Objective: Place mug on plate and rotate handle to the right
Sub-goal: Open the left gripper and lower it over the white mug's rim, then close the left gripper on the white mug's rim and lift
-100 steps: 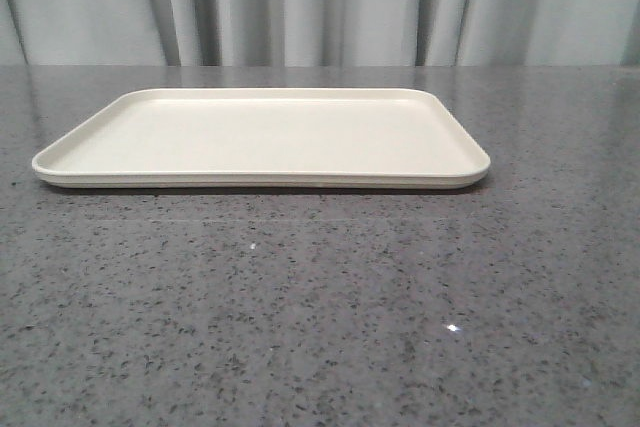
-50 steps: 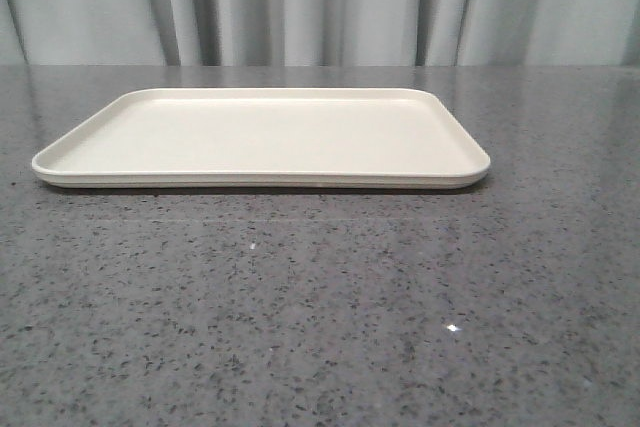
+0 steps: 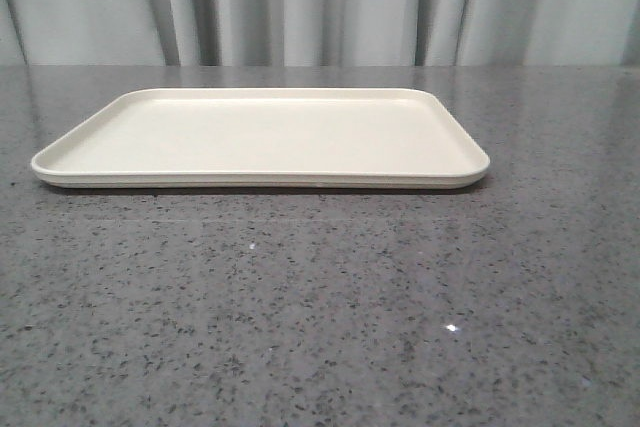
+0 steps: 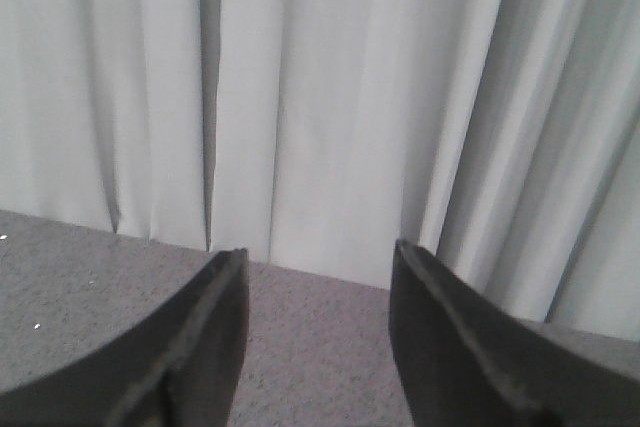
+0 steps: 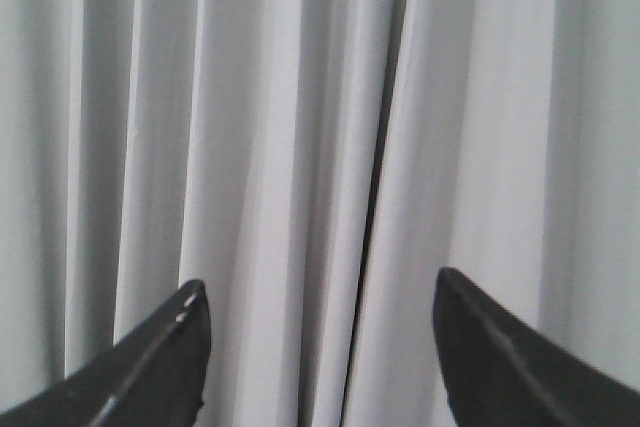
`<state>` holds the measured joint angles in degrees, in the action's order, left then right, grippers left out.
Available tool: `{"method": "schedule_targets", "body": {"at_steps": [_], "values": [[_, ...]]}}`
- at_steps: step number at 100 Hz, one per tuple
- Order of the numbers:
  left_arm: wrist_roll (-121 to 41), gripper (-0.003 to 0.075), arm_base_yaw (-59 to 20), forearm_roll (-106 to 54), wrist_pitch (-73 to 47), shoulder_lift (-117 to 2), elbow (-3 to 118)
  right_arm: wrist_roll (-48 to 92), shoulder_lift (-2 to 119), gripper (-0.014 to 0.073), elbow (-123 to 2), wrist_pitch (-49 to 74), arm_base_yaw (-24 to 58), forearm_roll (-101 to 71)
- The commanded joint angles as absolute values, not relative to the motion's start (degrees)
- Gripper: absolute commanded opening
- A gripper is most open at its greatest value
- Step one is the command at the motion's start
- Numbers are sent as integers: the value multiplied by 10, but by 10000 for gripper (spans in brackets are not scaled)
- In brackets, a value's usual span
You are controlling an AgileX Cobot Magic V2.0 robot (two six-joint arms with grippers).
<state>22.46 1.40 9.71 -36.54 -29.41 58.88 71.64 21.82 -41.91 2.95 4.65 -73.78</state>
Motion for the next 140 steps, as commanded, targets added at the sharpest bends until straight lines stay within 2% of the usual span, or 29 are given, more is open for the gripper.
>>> {"method": "schedule_targets", "body": {"at_steps": [1,26,60,107,140], "values": [[223,334,12,114,-362,-315,613,741,249,491,-461,36,48,-733],[191,333,12,128,-464,-373,657,762,317,491,-521,61,48,-733],[149,334,12,125,-560,-472,721,762,359,487,-524,68,48,-733],[92,333,12,75,-688,-573,725,761,365,487,-522,70,48,-733],[75,333,12,74,-718,-582,711,761,365,487,-520,76,48,-734]]}}
